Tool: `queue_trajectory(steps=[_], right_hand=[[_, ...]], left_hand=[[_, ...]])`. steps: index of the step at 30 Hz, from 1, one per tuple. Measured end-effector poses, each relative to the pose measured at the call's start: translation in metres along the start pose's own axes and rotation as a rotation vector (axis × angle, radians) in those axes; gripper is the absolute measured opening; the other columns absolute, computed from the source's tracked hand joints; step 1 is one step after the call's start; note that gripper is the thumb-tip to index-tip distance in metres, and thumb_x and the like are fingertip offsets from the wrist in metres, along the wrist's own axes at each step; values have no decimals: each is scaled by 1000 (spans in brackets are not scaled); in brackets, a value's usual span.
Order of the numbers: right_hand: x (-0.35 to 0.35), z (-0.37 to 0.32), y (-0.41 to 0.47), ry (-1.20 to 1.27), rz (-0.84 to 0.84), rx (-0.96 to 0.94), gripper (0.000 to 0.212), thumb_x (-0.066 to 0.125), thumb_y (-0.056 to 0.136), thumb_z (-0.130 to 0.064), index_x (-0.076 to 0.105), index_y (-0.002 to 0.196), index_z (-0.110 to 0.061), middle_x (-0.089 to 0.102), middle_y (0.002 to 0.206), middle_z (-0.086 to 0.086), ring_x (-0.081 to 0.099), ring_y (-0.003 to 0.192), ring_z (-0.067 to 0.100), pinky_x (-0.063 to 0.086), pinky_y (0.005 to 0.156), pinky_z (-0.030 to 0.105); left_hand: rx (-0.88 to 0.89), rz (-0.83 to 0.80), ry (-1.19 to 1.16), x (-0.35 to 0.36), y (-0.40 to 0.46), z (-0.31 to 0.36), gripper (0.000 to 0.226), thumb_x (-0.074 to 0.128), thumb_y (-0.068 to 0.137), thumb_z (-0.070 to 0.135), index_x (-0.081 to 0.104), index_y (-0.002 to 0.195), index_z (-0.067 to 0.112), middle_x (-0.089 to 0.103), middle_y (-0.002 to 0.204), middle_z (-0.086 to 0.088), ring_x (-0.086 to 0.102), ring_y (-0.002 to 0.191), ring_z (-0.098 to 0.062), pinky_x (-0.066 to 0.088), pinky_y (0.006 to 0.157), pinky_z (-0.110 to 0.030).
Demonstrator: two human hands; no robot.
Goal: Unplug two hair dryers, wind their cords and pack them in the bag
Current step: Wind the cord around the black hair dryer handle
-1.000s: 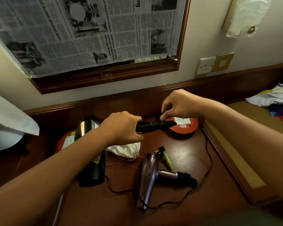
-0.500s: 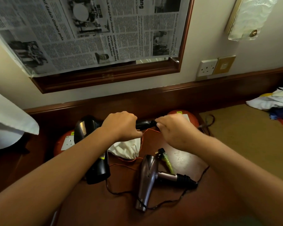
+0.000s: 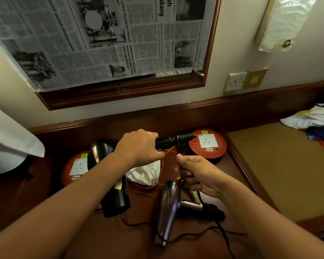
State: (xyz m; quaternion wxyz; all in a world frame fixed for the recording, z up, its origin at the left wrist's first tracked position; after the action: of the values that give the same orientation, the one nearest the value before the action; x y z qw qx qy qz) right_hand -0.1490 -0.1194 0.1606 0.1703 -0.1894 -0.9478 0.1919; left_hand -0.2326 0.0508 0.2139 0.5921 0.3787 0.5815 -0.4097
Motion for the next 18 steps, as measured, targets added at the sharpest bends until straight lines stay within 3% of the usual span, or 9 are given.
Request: queue_trajectory(steps=[5,9,12,15,18], right_hand=[[-3,3,4,107,-24,-114,21,46,97,-17,61,87,-7,33,61,2,25,43,7,16,38,20],[-2,-4,4,-156,216,-236,24,45,99,-11,60,81,-9,44,46,-10,35,35,-1,27,35,13],[-4,-9,9,-347,324,-318,29,47,99,-22,59,75,-8,40,39,-12,33,34,0,28,36,10],[-11,-10,15,-347,263,-255,38,46,97,-35,58,76,-5,34,37,-11,27,32,1,25,35,13],[-22,-17,19,-235,71,-143,34,48,95,-34,60,75,-9,33,47,-4,27,39,9,22,40,20]], left_hand=[[14,-10,-40,-8,-3,-1,32,56,81,58,47,83,28,46,67,11,51,65,-15,42,62,-30],[38,-21,-25,-6,-8,2,28,56,80,56,48,83,29,48,67,10,52,65,-16,42,61,-30],[40,-12,-67,-6,-9,2,27,57,80,55,50,82,29,49,66,10,49,60,-12,40,57,-28],[61,-23,-84,-12,-9,1,25,59,80,53,50,82,29,50,66,10,48,58,-8,39,55,-27],[76,-44,-94,-16,-11,-3,25,60,80,52,53,85,29,53,69,10,53,62,-10,42,57,-27]])
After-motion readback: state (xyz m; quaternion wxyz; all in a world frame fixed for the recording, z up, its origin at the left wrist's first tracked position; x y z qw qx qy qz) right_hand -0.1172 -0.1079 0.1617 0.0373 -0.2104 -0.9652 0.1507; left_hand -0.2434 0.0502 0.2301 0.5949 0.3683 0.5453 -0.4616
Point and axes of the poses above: each hand's wrist, its own y-axis towards the middle knuckle, its own x-axis out of the palm, z = x × y, the point moved 1 cm from there along y, towards the middle knuckle
